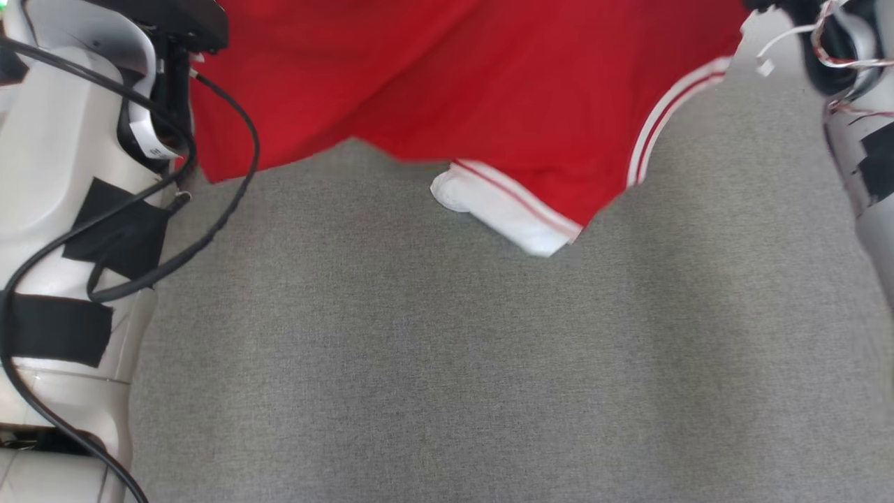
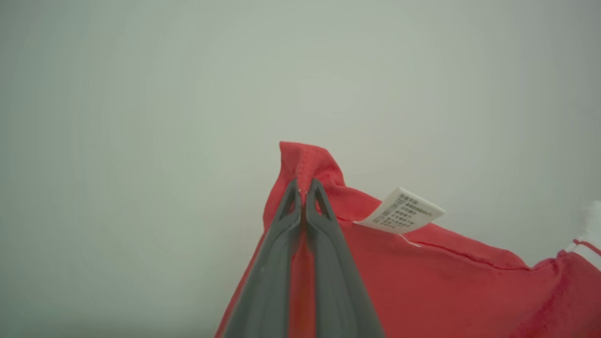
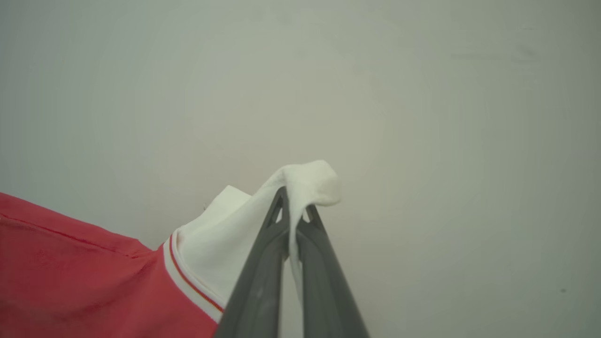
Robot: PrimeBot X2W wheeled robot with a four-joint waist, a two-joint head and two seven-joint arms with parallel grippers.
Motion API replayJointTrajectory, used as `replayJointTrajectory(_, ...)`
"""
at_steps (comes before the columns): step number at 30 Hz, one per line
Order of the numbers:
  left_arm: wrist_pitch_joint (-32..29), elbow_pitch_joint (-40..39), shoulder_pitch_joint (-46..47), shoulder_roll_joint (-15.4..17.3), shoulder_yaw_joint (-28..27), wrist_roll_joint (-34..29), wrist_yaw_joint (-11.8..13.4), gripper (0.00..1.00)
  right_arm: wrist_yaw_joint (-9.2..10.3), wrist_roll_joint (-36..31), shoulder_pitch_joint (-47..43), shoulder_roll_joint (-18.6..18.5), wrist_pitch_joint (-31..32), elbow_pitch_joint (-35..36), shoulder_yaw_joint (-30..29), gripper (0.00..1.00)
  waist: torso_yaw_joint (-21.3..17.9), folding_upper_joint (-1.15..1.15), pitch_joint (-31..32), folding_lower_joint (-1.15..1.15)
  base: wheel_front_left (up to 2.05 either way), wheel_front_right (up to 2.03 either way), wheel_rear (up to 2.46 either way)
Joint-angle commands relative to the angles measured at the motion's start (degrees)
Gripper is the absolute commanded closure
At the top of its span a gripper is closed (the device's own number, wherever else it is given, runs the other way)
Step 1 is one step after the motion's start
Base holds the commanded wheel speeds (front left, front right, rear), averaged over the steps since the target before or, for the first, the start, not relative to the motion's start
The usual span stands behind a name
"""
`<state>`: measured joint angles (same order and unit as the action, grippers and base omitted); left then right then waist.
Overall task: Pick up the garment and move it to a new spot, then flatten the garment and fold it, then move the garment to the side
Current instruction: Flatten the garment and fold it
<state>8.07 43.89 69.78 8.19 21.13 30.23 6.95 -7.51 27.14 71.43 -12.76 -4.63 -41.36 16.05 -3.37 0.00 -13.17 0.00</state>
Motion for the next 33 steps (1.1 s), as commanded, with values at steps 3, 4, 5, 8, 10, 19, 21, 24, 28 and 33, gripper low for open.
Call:
replayJointTrajectory(3,0.7,0.6,1.1,-0.2,-0.6,1.2,-0.7,1.00,0.04,0.6,1.2,-1.0,-2.2,0.7,1.3,1.00,-0.4,0.00,0.6,0.00,0.00,0.00,0.00)
replayJointTrajectory(4,0.6,0.8,1.2,-0.3,-0.7,1.5,-0.9,1.00,0.04,0.7,1.2,-1.2,-2.6,0.6,1.8,1.00,-0.5,0.00,0.6,0.00,0.00,0.00,0.00)
replayJointTrajectory(5,0.5,1.0,1.2,-0.3,-0.6,1.5,-0.9,1.00,0.04,0.7,1.4,-1.4,-2.8,0.4,2.1,1.00,-0.6,0.00,0.5,0.00,0.00,0.00,0.00)
replayJointTrajectory(8,0.1,1.3,1.7,0.0,0.1,1.7,-2.4,1.00,0.04,-1.0,2.6,-2.1,-2.7,-0.8,3.4,1.00,-1.1,0.00,-1.0,0.00,0.00,0.00,0.00)
replayJointTrajectory(10,0.2,1.6,2.4,0.6,0.9,0.7,-3.1,1.00,0.04,-2.8,3.6,-2.2,-2.7,-2.0,4.5,1.00,-1.3,0.00,-2.5,0.00,0.00,0.00,0.00)
replayJointTrajectory(19,3.8,3.4,7.1,-0.1,1.1,0.2,-3.9,1.00,0.05,-8.6,10.1,-1.4,-8.2,-7.5,2.8,1.00,-1.2,0.00,-10.3,0.00,0.00,0.00,0.00)
replayJointTrajectory(21,4.6,4.0,8.4,-0.3,0.8,0.4,-4.2,1.00,0.05,-10.3,11.7,-1.2,-9.4,-7.7,1.6,1.00,-1.1,0.00,-11.6,0.00,0.00,0.00,0.00)
replayJointTrajectory(24,6.0,4.6,10.4,0.0,0.5,-0.3,-4.3,1.00,0.05,-12.7,13.5,-0.5,-10.4,-7.0,-1.2,1.00,-1.2,0.00,-12.6,0.00,0.00,0.00,0.00)
replayJointTrajectory(28,6.9,3.8,12.7,0.3,-0.4,-1.0,-4.4,1.00,0.06,-15.1,14.5,0.4,-10.6,-1.6,-6.2,1.00,-1.2,0.00,-13.1,0.00,0.00,0.00,0.00)
replayJointTrajectory(33,7.2,-2.4,13.6,0.7,-4.1,-3.2,-4.0,1.00,0.05,-21.0,11.3,2.7,-10.6,9.9,-12.7,1.00,-1.2,0.00,-12.8,0.00,0.00,0.00,0.00)
